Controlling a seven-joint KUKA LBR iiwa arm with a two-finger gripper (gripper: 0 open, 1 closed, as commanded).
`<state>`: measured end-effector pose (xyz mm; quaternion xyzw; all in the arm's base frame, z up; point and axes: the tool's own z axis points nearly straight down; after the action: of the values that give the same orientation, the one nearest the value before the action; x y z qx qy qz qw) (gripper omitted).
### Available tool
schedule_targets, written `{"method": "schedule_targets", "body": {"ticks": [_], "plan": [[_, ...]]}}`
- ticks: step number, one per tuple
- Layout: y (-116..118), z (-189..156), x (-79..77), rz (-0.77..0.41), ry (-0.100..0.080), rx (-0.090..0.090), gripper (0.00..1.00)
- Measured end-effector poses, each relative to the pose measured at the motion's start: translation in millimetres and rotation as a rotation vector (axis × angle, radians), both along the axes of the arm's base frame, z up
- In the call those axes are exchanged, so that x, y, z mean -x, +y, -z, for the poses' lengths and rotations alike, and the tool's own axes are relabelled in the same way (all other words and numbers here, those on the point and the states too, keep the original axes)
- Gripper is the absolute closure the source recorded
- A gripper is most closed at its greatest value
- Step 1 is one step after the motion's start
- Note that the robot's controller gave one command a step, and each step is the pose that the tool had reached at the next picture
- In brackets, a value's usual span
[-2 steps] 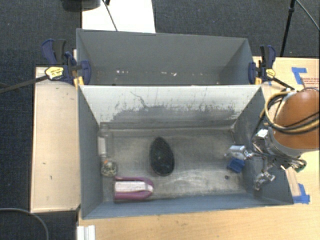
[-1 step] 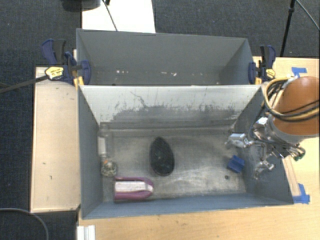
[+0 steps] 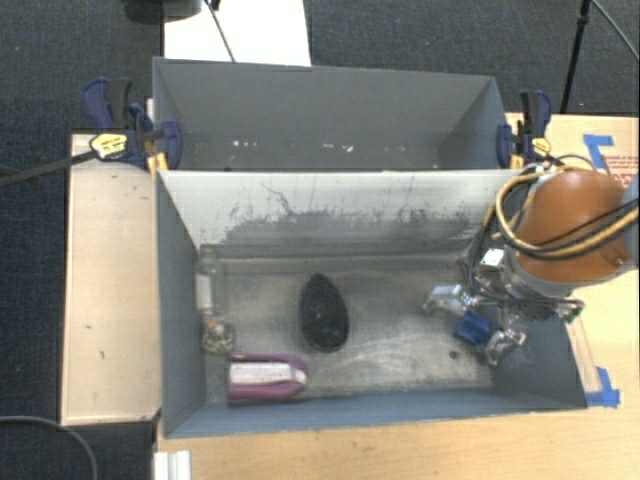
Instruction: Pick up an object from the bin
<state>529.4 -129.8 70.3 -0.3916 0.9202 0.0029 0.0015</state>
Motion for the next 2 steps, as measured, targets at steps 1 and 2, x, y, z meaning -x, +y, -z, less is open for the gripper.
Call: {"method": "schedule_targets", "body": {"ticks": [1,2], "plan": [[32.2,-1.1,-56.4,-0.056,-0.007,0.004,0.0],[28.1,-1.8,-54.4,-0.047,-0.003,0.007,1.0]]}}
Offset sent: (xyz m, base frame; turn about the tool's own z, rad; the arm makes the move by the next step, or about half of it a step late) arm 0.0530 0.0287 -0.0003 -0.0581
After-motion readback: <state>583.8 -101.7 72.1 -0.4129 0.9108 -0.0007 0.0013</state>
